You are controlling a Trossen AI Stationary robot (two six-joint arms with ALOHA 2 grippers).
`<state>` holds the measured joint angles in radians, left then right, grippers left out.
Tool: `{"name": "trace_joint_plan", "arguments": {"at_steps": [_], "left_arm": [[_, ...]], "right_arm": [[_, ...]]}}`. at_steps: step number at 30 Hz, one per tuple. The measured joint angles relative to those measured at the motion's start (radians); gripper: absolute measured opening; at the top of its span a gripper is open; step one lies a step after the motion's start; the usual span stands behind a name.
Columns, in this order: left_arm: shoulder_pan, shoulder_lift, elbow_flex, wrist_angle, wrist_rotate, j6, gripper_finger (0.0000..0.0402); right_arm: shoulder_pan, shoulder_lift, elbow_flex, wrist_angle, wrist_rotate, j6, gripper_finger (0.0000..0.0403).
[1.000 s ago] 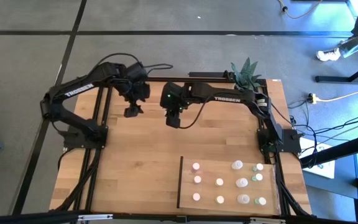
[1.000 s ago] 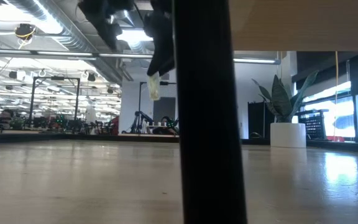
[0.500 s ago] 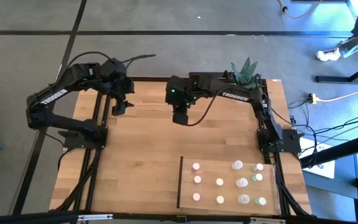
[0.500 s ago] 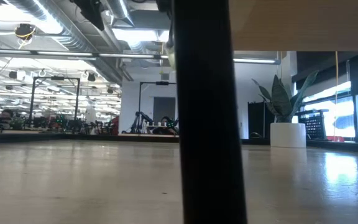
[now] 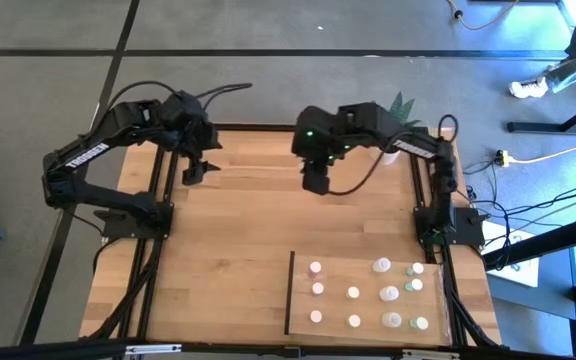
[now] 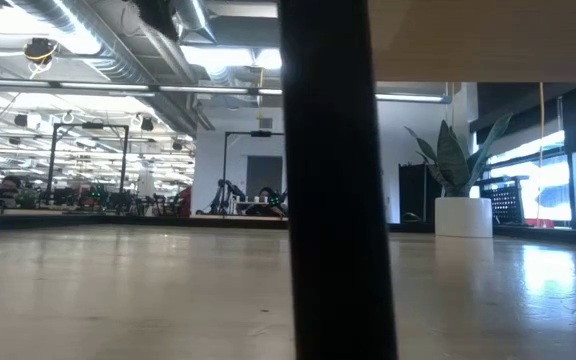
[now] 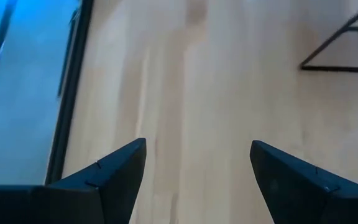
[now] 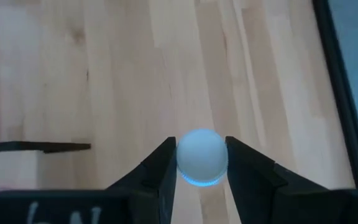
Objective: Pick and place medicine bottles onto shelf by color
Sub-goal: Put the yellow pill bottle on the shelf aligned with the other yellow pill bottle
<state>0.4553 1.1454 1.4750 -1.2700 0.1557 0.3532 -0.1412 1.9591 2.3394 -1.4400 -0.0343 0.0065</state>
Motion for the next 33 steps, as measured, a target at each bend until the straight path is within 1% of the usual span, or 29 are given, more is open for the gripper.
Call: {"name": "trace_joint_plan", "arguments": {"at_steps": [3, 5, 7, 11, 17, 20, 23, 28, 31, 33], "left_arm": [[-0.001, 0.000, 0.000, 0.045, 0.082, 0.040, 0.0282], [-0.001, 0.000, 0.000, 0.057, 0.105, 0.043, 0.0282], [0.000, 0.000, 0.000, 0.063, 0.105, 0.050, 0.0282], [0.001, 0.000, 0.000, 0.066, 0.103, 0.071, 0.0282], [0.001, 0.000, 0.000, 0.104, 0.101, 0.074, 0.0282], [0.000, 0.000, 0.000, 0.109, 0.101, 0.076, 0.0282], [0.000, 0.000, 0.000, 0.111, 0.102, 0.076, 0.0282], [0.000, 0.000, 0.000, 0.126, 0.104, 0.076, 0.0282], [0.000, 0.000, 0.000, 0.141, 0.120, 0.076, 0.0282], [0.000, 0.000, 0.000, 0.147, 0.171, 0.076, 0.0282]], "right_arm": [[0.015, -0.038, 0.000, -0.022, 0.002, 0.018, 0.0124], [0.033, -0.060, 0.000, -0.050, 0.006, 0.030, 0.0124], [0.059, -0.077, 0.000, -0.077, 0.034, 0.045, 0.0124], [0.119, -0.105, 0.000, -0.121, 0.156, 0.110, 0.0124], [0.197, -0.139, -0.026, -0.131, 0.236, 0.232, 0.0124], [0.227, -0.175, -0.109, -0.130, 0.303, 0.309, 0.0124], [0.239, -0.226, -0.246, -0.091, 0.330, 0.376, 0.0124], [0.244, -0.328, -0.459, 0.113, 0.246, 0.456, 0.0124], [0.284, -0.390, -0.557, 0.237, 0.240, 0.463, 0.0124], [0.325, -0.431, -0.617, 0.292, 0.259, 0.468, 0.0124]]}}
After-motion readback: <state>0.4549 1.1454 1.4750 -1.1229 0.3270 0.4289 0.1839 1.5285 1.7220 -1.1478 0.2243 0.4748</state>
